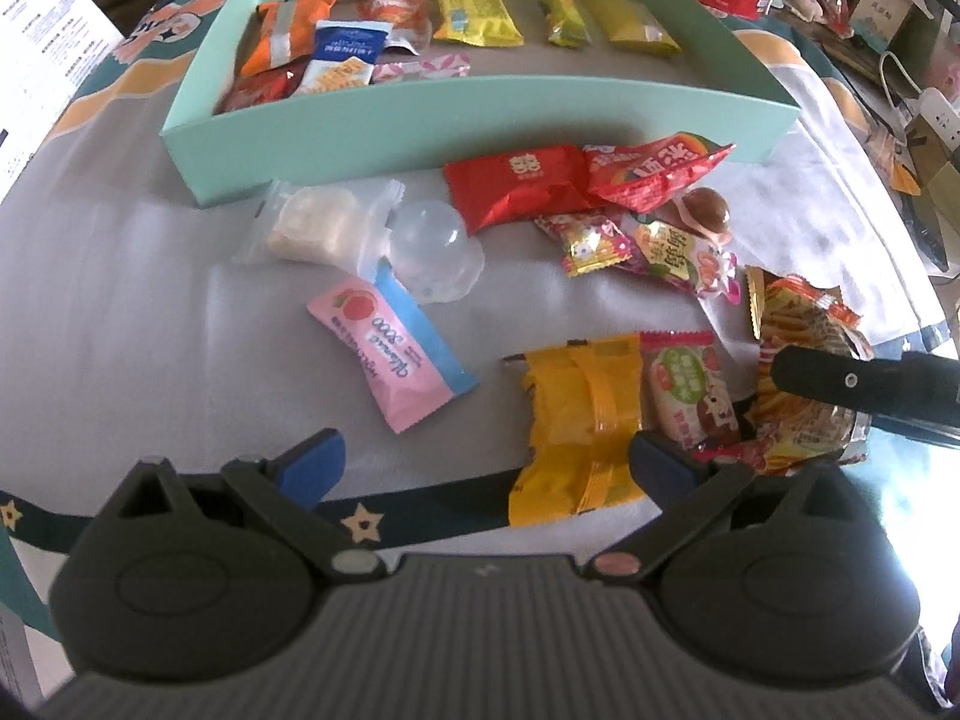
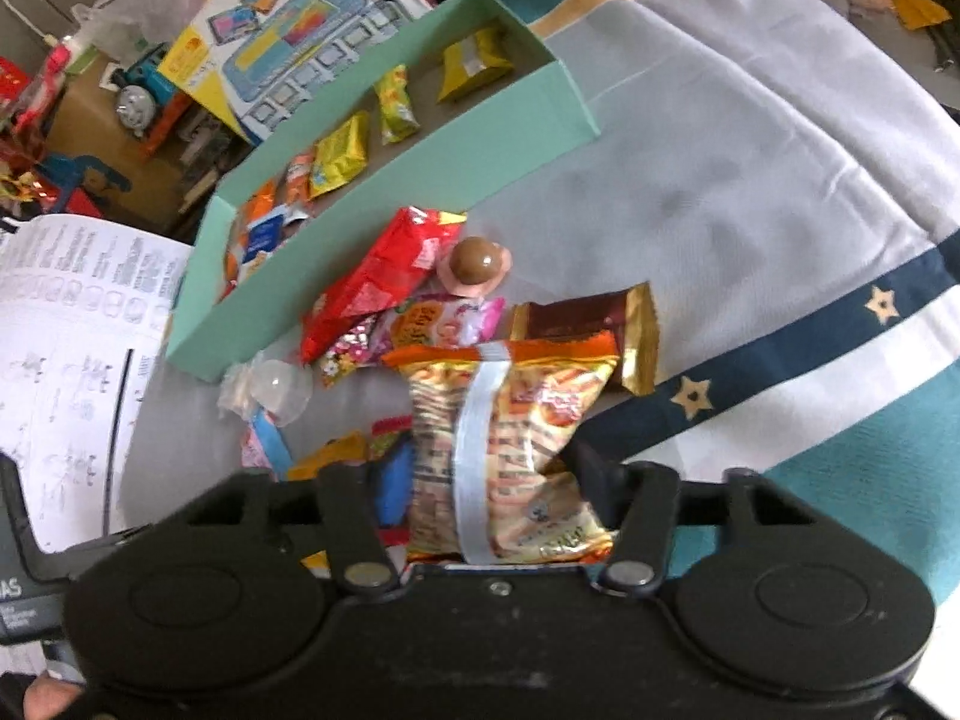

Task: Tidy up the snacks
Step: 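Grasp the red rainbow candy bag with left gripper while right grasps the striped cracker bag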

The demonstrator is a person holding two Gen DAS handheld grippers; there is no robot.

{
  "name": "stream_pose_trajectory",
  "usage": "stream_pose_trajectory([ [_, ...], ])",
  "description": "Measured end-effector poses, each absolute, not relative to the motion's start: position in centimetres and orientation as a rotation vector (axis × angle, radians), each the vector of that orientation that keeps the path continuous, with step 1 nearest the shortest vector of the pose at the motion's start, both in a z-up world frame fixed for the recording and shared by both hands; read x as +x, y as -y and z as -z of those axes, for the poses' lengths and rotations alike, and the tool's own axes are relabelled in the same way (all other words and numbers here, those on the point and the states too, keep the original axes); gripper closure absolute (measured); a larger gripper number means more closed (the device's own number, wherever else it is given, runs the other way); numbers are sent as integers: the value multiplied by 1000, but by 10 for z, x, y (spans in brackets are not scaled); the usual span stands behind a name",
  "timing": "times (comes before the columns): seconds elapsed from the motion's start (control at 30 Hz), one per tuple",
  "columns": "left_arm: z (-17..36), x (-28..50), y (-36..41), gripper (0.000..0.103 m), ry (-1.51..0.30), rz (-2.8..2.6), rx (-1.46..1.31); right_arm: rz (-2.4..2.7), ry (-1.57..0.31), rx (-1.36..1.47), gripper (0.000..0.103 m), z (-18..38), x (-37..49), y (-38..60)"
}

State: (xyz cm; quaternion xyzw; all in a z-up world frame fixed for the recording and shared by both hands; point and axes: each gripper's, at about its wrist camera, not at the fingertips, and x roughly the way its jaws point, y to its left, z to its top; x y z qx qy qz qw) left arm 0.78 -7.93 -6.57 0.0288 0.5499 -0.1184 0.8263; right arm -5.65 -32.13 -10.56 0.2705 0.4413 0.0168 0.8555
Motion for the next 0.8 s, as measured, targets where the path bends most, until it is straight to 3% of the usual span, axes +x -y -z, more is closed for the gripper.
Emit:
stream_pose_trajectory([
  [0.07, 66, 8, 82, 0, -1169, 252, 67, -31, -904, 532, 60, 102, -59, 320],
  [0.63, 43, 66, 160, 0, -984, 289, 233, 55, -813, 661, 61, 100, -51, 370],
  [0.73, 49, 78, 177, 9, -966, 308, 280, 64, -807, 688, 61, 102, -48, 378],
  [0.8, 53, 86, 185, 25, -970, 318, 299, 68, -806, 706, 61, 105, -46, 382],
])
